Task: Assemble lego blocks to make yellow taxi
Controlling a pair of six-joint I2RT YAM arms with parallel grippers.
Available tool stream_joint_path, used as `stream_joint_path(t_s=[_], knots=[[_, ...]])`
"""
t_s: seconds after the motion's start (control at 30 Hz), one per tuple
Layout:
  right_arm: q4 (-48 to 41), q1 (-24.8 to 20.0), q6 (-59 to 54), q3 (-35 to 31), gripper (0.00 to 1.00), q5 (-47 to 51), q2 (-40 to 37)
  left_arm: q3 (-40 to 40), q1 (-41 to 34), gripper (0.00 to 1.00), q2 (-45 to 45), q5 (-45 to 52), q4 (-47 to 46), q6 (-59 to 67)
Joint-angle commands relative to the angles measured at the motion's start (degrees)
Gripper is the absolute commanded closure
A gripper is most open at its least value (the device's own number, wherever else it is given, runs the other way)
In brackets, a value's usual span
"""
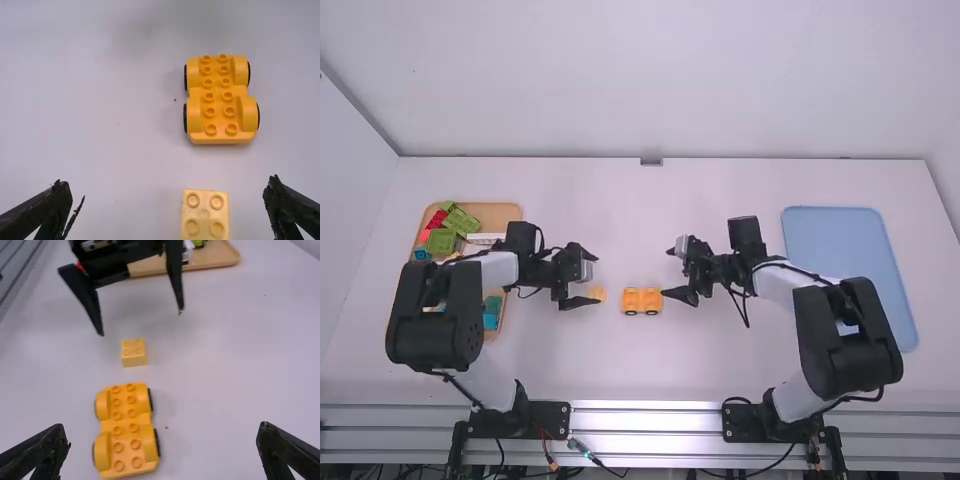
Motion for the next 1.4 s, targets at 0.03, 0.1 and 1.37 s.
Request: stream_joint_path(t_s=[0.03,0.1,1.37], knots=[[3.4,1.0,-0.3,-2.8,0.01,-1.7,0.2,0.3,0.4,0.01,3.7,2.0,-1.0,-1.3],[5.5,1.4,0.6,-3.0,0.01,-1.7,1.9,1.0,0.1,0.01,4.8,2.2,-1.9,-0.9],[18.1,4.6,3.8,-3.2,0.01,0.9,16.1,-2.0,0.3,0.0,6.6,-4.5,1.4,-2.9]])
